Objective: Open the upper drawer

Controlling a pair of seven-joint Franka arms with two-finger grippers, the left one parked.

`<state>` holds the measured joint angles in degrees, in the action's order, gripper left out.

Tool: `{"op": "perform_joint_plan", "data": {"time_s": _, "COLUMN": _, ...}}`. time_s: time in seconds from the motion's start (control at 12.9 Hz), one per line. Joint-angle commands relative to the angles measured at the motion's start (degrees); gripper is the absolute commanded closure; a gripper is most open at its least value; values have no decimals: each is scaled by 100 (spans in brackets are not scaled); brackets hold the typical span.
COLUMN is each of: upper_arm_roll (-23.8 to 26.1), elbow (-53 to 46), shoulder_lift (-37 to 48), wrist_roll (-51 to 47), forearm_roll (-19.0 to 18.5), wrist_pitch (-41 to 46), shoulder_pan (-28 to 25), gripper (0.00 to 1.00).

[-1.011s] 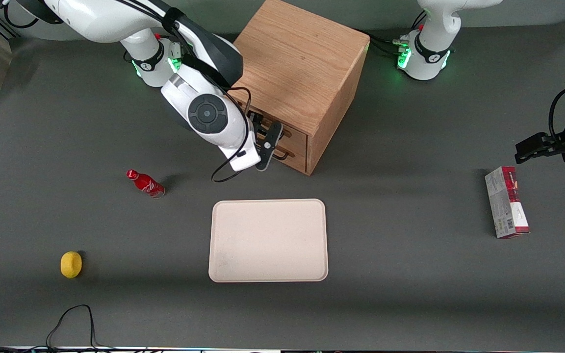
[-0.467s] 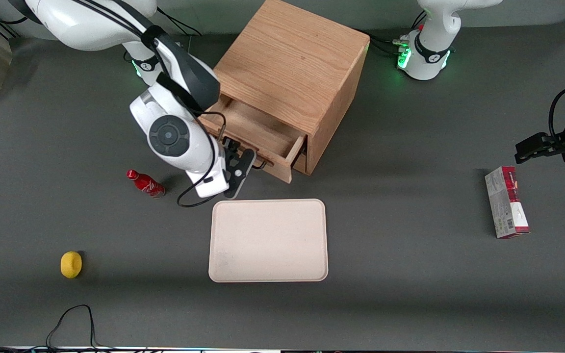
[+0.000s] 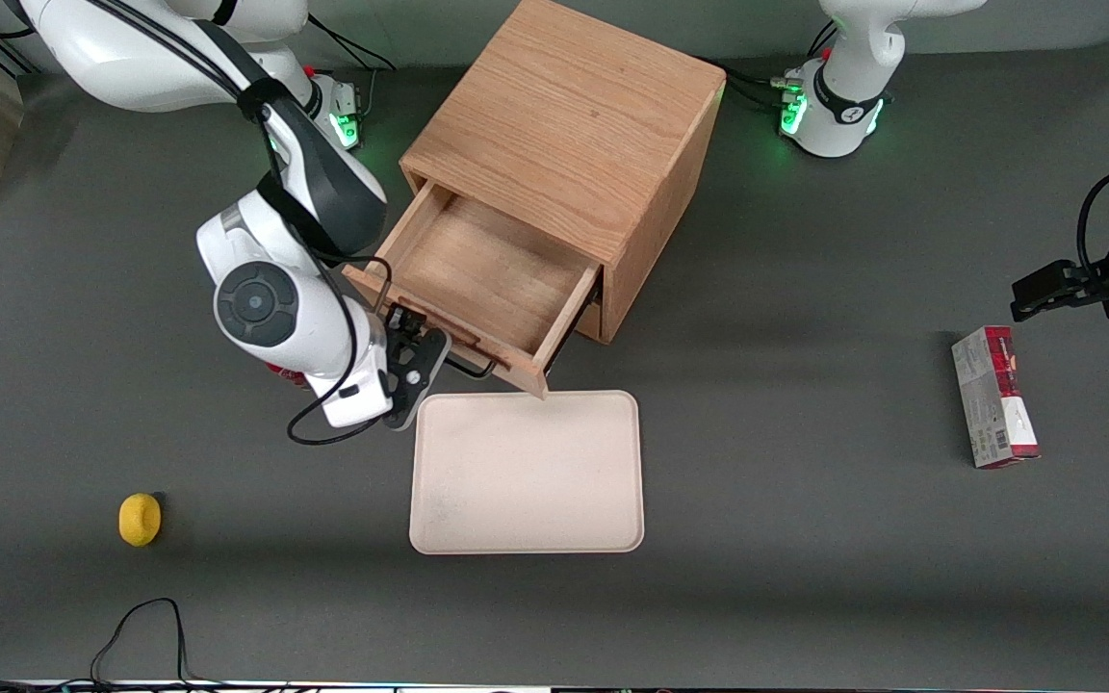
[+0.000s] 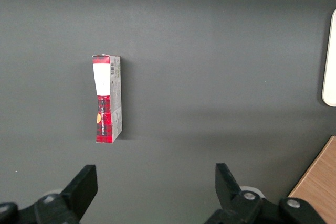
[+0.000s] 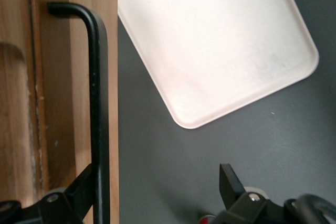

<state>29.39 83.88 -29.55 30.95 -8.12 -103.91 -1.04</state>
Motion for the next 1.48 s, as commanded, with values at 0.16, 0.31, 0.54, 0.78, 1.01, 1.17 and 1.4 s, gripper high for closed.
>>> {"op": "perform_joint_plan", "data": {"time_s": 0.16, "upper_arm_roll": -161, "elbow": -214, "shoulder_lift": -24, "wrist_roll": 210, "forearm_roll": -23, "wrist_pitch": 20, "shoulder_pan": 34, "gripper": 0}}
{"op": "perform_joint_plan", "data": {"time_s": 0.31, "upper_arm_roll": -258, "elbow": -380, "shoulder_lift": -24, "wrist_roll": 193, "forearm_roll": -23, "wrist_pitch": 29, "shoulder_pan": 34, "gripper": 0}}
{"op": "perform_joint_plan", "data": {"time_s": 0.54, "upper_arm_roll": -540, "elbow": -705, "shoulder_lift": 55, "wrist_roll": 122, "forearm_roll": -181, "wrist_pitch": 55, "shoulder_pan": 34, "gripper": 0}}
{"op": "perform_joint_plan", "data": {"time_s": 0.78, "upper_arm_roll": -759, "elbow": -1188, "shoulder_lift": 177, "wrist_roll": 122, "forearm_roll": -120, "wrist_pitch": 362, "shoulder_pan": 60, "gripper": 0}}
{"op": "perform_joint_plan", "data": {"time_s": 1.01, "upper_arm_roll": -1582, "elbow": -1375, "shoulder_lift": 685, "wrist_roll": -53, "forearm_roll": 677, "wrist_pitch": 790, "shoulder_pan": 69, "gripper": 0}}
{"op": "perform_joint_plan", "data": {"time_s": 1.17, "upper_arm_roll": -2085, "elbow": -1043, "shoulder_lift": 1117, "wrist_roll": -394, "forearm_roll": 776, "wrist_pitch": 1450, "shoulder_pan": 43, "gripper": 0}}
{"op": "perform_joint_plan", "data": {"time_s": 1.4, "upper_arm_roll": -2324, "elbow": 176, "shoulder_lift": 2213, "wrist_roll": -2155, "forearm_roll": 742, "wrist_pitch": 1515, "shoulder_pan": 34, "gripper": 0}}
